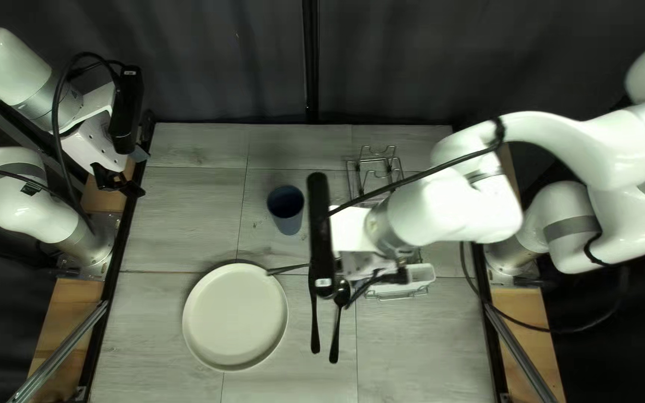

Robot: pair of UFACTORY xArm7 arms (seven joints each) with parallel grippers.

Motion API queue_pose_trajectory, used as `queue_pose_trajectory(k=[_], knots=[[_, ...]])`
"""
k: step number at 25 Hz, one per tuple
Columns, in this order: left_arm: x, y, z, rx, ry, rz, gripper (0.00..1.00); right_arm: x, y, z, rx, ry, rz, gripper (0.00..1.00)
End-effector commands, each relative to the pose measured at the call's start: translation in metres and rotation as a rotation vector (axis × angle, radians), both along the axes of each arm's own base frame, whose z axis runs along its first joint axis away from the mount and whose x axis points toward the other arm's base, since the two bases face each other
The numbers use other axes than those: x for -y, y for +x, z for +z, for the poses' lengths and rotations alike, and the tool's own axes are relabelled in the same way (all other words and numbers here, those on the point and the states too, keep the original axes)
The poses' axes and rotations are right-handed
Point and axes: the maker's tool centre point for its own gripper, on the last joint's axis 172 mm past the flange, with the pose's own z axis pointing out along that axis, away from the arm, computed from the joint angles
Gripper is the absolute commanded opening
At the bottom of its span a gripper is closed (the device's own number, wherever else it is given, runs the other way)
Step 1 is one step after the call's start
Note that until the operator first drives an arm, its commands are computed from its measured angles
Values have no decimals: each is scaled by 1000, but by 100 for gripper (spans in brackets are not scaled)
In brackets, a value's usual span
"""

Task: Pick up and place plate onto table. Place down one fork to the left of the plate. Place spoon and knife to the right of the plate. Place cup above the knife and spoon

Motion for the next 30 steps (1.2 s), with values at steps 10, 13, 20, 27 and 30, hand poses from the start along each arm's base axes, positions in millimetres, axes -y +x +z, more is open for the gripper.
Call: queue_pose_trajectory(k=[10, 13, 20, 27, 30], knots=[[0, 0, 0, 0, 0, 0, 100, -11, 29, 3, 45, -14, 0, 0], [0, 0, 0, 0, 0, 0, 100, -11, 29, 3, 45, -14, 0, 0], [0, 0, 0, 0, 0, 0, 100, -11, 29, 3, 45, -14, 0, 0], [21, 21, 0, -13, 10, 63, 100, -11, 29, 3, 45, -14, 0, 0], [45, 35, -2, -15, 45, 121, 100, -11, 29, 3, 45, -14, 0, 0]])
